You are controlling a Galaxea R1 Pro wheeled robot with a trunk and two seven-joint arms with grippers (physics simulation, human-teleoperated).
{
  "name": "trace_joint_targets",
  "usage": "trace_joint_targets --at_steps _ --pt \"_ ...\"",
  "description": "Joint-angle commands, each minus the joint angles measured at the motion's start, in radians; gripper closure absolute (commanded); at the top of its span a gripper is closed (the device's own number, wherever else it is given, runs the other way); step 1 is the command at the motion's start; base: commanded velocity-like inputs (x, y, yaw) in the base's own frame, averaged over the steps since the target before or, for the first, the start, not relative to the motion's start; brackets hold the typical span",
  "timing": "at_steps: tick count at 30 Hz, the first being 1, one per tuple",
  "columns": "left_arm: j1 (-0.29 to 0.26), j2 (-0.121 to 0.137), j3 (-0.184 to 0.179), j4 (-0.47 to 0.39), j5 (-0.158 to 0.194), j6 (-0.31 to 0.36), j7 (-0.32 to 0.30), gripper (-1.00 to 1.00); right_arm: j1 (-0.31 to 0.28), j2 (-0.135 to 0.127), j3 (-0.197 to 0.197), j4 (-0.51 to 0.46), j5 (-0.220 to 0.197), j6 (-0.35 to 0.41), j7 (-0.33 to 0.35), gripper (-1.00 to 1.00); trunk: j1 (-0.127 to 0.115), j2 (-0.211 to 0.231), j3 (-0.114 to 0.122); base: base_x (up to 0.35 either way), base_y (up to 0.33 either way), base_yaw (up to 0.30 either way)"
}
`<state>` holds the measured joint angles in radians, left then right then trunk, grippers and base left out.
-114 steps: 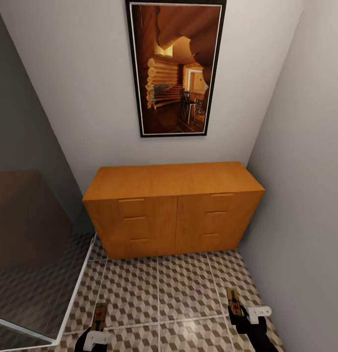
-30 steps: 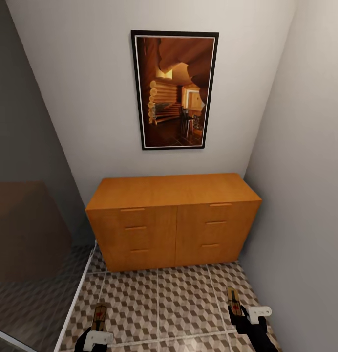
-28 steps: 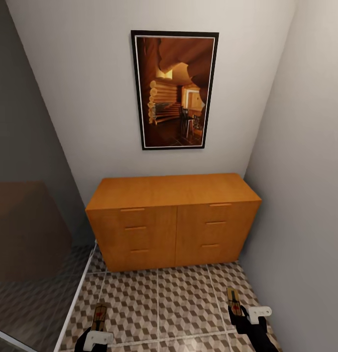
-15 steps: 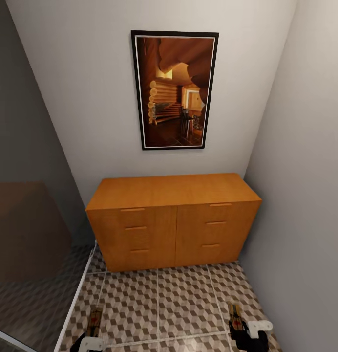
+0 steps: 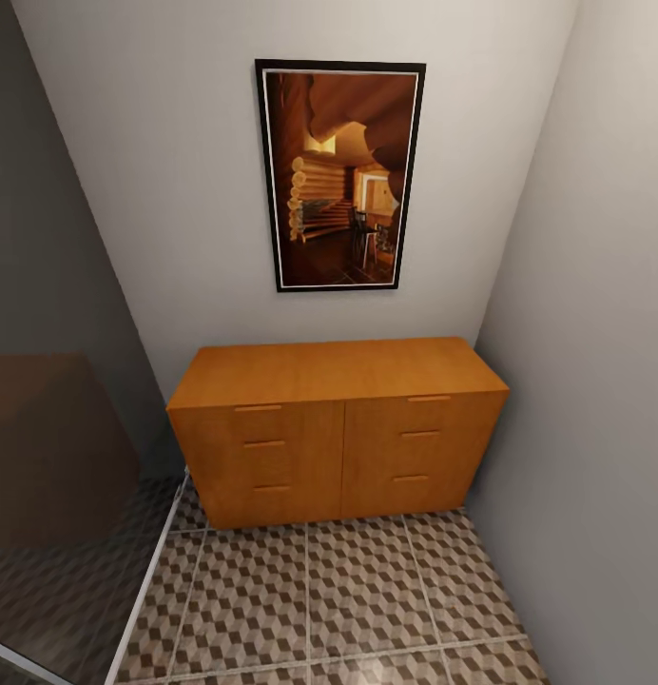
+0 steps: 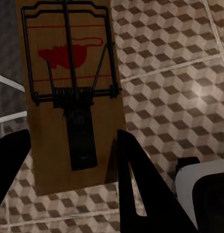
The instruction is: Take the four mousetraps from the cabinet in the bathroom and place them on the bathroom floor. Make sure all four end up on the same floor surface, and ensure that at least two of them are either under or directly next to the same bathroom sink.
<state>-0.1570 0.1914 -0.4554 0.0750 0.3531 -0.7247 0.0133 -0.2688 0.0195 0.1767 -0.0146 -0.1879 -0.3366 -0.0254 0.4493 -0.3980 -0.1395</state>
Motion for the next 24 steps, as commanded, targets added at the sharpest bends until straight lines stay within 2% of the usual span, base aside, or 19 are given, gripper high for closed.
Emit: trace_joint_targets --at_steps 1,2,5,8,9,10,11,12,15,17,20,24 --pt "0.020 0.007 -0.011 0.003 0.004 -0.004 0.002 1.00 0.017 0.009 0.007 0.001 -0.010 0.017 0.015 1.00 0.001 -0.002 -0.002 0.000 0.000 0.000" --pt "0.029 0.009 -0.011 0.003 0.007 -0.004 0.002 1.00 0.025 0.012 0.007 0.001 -0.010 0.023 0.022 1.00 0.001 -0.002 -0.002 0.000 0.000 0.000" --pt "0.051 0.007 -0.010 0.002 0.044 0.002 0.003 1.00 0.062 0.010 0.007 0.001 -0.011 0.028 0.038 1.00 0.001 -0.002 -0.002 0.000 0.000 0.000" --pt "0.059 -0.010 -0.008 -0.002 0.124 0.052 0.007 1.00 0.110 -0.024 0.006 0.001 -0.034 -0.038 0.031 1.00 0.001 -0.002 -0.002 0.000 0.000 0.000" --pt "0.060 -0.014 -0.007 -0.003 0.138 0.069 0.009 1.00 0.116 -0.032 0.006 0.001 -0.043 -0.054 0.026 1.00 0.001 -0.002 -0.002 0.000 0.000 0.000" --pt "0.061 -0.027 -0.006 -0.008 0.176 0.127 0.019 1.00 0.130 -0.052 0.006 0.001 -0.085 -0.097 0.004 1.00 0.001 -0.002 -0.002 0.000 0.000 0.000" --pt "0.061 -0.034 -0.006 -0.018 0.192 0.168 0.031 1.00 0.137 -0.061 0.007 0.001 -0.121 -0.116 -0.012 1.00 0.001 -0.002 -0.002 0.000 0.000 0.000" --pt "0.062 -0.040 -0.005 -0.053 0.206 0.220 0.057 1.00 0.145 -0.070 0.007 0.001 -0.178 -0.134 -0.034 1.00 0.001 -0.002 -0.002 0.000 0.000 0.000" --pt "0.062 -0.044 -0.006 -0.144 0.216 0.261 0.105 1.00 0.151 -0.076 0.007 -0.001 -0.255 -0.149 -0.068 1.00 0.001 -0.002 -0.002 0.000 0.000 0.000" --pt "0.062 -0.045 -0.007 -0.190 0.217 0.271 0.120 1.00 0.152 -0.075 0.007 -0.004 -0.280 -0.155 -0.078 1.00 0.001 -0.002 -0.002 0.000 0.000 0.000" --pt "0.062 -0.047 -0.008 -0.252 0.219 0.278 0.130 1.00 0.153 -0.069 0.010 -0.008 -0.299 -0.176 -0.085 1.00 0.001 -0.002 -0.002 0.000 0.000 0.000" --pt "0.062 -0.046 -0.013 -0.282 0.218 0.274 0.132 1.00 0.154 -0.072 0.010 -0.030 -0.295 -0.245 -0.085 1.00 0.001 -0.002 -0.002 0.000 0.000 0.000"
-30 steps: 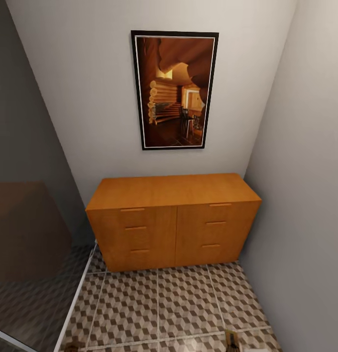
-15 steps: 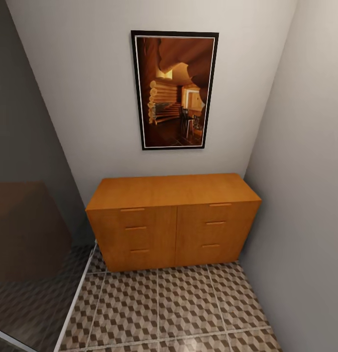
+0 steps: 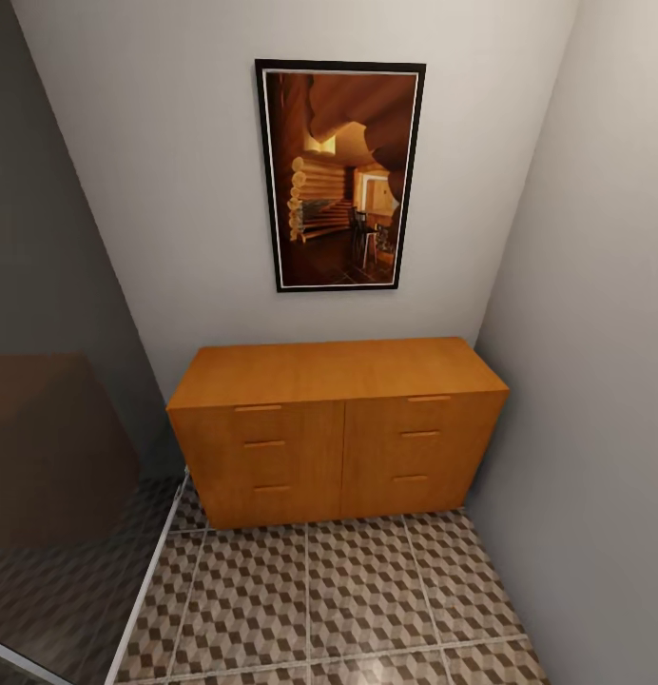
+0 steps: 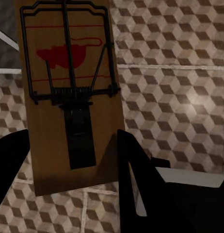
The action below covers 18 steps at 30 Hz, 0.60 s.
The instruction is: Take the four mousetraps from the cabinet in the bathroom and place them on the bathroom floor. Make sure all four end up on the same floor surface, and ensure that at least two of them are either under or directly next to the same bathroom sink.
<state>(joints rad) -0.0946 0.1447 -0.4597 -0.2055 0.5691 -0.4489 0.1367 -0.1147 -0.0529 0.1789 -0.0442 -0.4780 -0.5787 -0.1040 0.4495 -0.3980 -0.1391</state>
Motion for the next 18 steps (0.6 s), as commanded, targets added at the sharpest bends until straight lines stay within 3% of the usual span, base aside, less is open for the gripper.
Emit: trace_joint_targets --at_steps 1,4,7,18 --pt "-0.001 0.001 -0.009 -0.003 0.002 -0.012 0.009 1.00 0.000 -0.001 0.007 -0.013 -0.004 -0.029 -0.006 1.00 0.001 -0.002 -0.002 0.000 0.000 0.000" --pt "0.000 0.001 -0.010 0.015 0.003 -0.054 0.009 1.00 0.000 -0.002 0.007 -0.045 -0.003 -0.100 -0.006 1.00 0.001 -0.002 -0.002 0.000 0.000 0.000" --pt "0.000 0.001 -0.010 0.041 0.003 -0.068 0.009 1.00 0.000 -0.002 0.006 -0.056 -0.002 -0.123 -0.006 1.00 0.001 -0.002 -0.002 0.000 0.000 0.000" --pt "-0.001 -0.012 -0.011 0.056 0.003 -0.084 0.009 1.00 0.000 -0.001 0.005 -0.060 -0.002 -0.134 -0.008 1.00 0.001 -0.002 -0.002 0.000 0.000 0.000"
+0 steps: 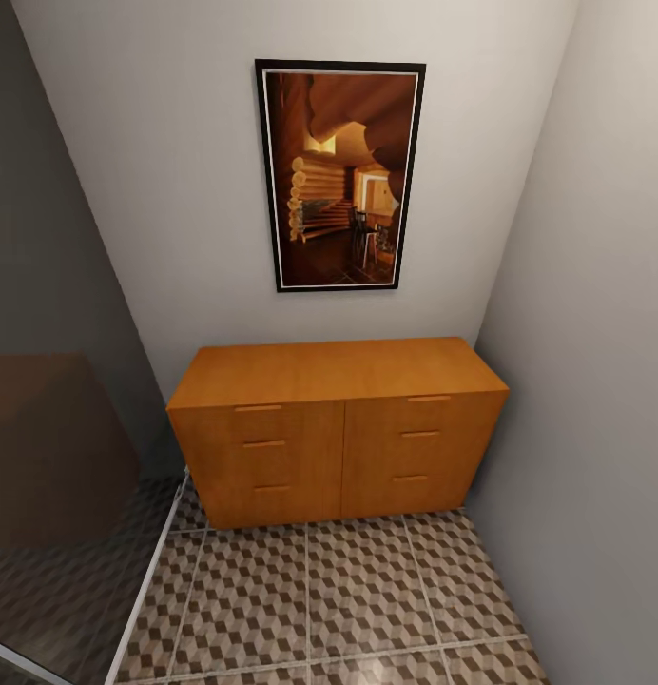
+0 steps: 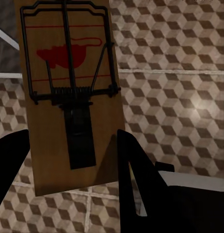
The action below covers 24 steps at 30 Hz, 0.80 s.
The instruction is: Take the four mousetraps from the cabinet in the bathroom and place them on the bathroom floor. Make sure all four end up on the same floor surface, and ensure that at least two of them are either under or directly next to the same bathroom sink.
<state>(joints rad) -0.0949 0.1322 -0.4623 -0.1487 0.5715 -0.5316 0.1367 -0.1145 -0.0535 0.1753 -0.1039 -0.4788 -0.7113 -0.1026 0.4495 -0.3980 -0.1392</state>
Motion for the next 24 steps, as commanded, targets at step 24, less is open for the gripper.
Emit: trace_joint_targets --at_steps 24 --pt "0.000 -0.023 -0.009 0.036 0.004 -0.004 0.007 1.00 -0.001 0.012 0.011 0.001 -0.001 -0.002 -0.009 1.00 0.001 -0.002 -0.002 0.000 0.000 0.000"
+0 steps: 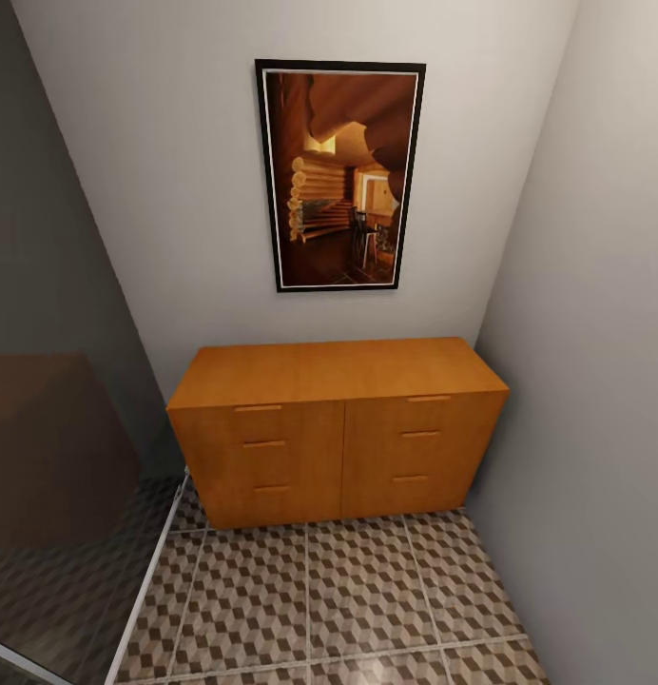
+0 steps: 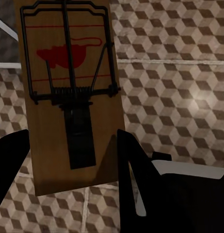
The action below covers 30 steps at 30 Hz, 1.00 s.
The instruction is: Take the four mousetraps from the cabinet in the bathroom and place them on the bathroom floor. Make sure all four end up on the same floor surface, and ensure that at least two of them are either under or directly next to the same bathroom sink.
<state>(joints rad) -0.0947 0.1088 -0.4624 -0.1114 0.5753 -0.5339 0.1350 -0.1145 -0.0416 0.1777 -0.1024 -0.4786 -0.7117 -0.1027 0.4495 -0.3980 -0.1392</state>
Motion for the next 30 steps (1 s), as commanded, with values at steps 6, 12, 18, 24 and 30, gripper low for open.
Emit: trace_joint_targets --at_steps 6,12,18,24,30 --pt "0.000 0.000 -0.008 -0.001 0.000 -0.001 0.009 1.00 -0.001 0.000 0.009 0.000 -0.002 -0.001 -0.009 1.00 0.001 -0.002 -0.002 0.000 0.000 0.003" --pt "0.000 -0.001 -0.009 -0.001 -0.002 -0.001 0.009 1.00 -0.001 0.000 0.008 0.000 -0.002 -0.002 -0.009 1.00 0.001 -0.002 -0.003 0.000 0.000 0.083" --pt "0.000 -0.001 -0.008 -0.001 -0.002 -0.001 0.009 1.00 -0.001 0.000 0.008 0.000 -0.002 -0.002 -0.010 1.00 0.001 -0.002 -0.005 0.000 0.000 0.151" --pt "0.000 -0.001 -0.008 -0.001 -0.002 -0.001 0.009 1.00 -0.001 0.000 0.008 0.000 -0.002 -0.002 -0.011 1.00 0.001 -0.002 -0.006 0.000 0.000 0.161" --pt "0.000 -0.001 -0.009 -0.001 -0.002 0.000 0.009 1.00 -0.001 0.000 0.008 0.000 -0.002 -0.002 -0.011 1.00 0.001 -0.002 -0.006 0.000 0.000 0.129"
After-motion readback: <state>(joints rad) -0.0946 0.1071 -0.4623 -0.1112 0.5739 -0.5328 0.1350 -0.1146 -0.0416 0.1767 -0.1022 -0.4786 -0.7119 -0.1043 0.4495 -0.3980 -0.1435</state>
